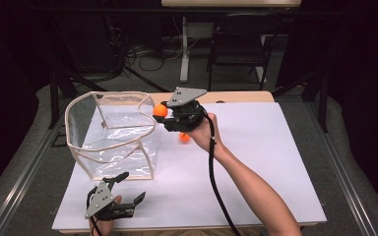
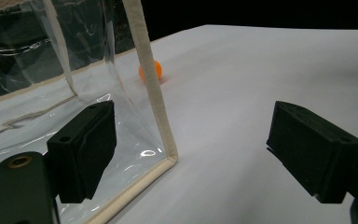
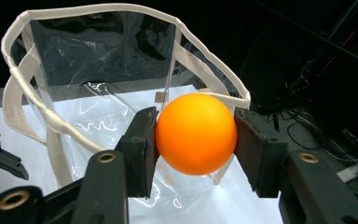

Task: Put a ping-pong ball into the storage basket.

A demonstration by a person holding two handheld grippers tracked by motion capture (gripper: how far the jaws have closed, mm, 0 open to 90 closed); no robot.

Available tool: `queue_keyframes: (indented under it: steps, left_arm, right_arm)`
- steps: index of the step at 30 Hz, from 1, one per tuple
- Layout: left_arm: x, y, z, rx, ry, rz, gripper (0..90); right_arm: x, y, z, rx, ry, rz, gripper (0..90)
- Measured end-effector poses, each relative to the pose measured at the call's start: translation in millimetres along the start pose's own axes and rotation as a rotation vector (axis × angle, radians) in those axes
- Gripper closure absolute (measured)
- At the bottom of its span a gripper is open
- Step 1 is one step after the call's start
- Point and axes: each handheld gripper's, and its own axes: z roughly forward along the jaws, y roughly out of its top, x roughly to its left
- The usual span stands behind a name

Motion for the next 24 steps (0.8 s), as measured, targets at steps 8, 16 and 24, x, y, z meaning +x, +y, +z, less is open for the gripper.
queue_keyframes:
  steps: [8, 16, 24]
  left_arm:
    - [0.1, 0.0, -0.4, -0.001, 0.001, 0.0, 15.7]
    - [0.4, -0.1, -0.6, -0.003, 0.002, -0.001, 15.7]
    - [0.4, -0.1, -0.6, -0.003, 0.002, -0.004, 15.7]
  right_arm:
    - [-1.5, 5.2, 5.4, -0.004, 0.003, 0.003, 51.3]
    - [-3.4, 9.4, 10.2, -0.002, 0.003, -0.002, 51.3]
    - [-6.0, 13.9, 13.4, -0.008, 0.005, 0.006, 51.3]
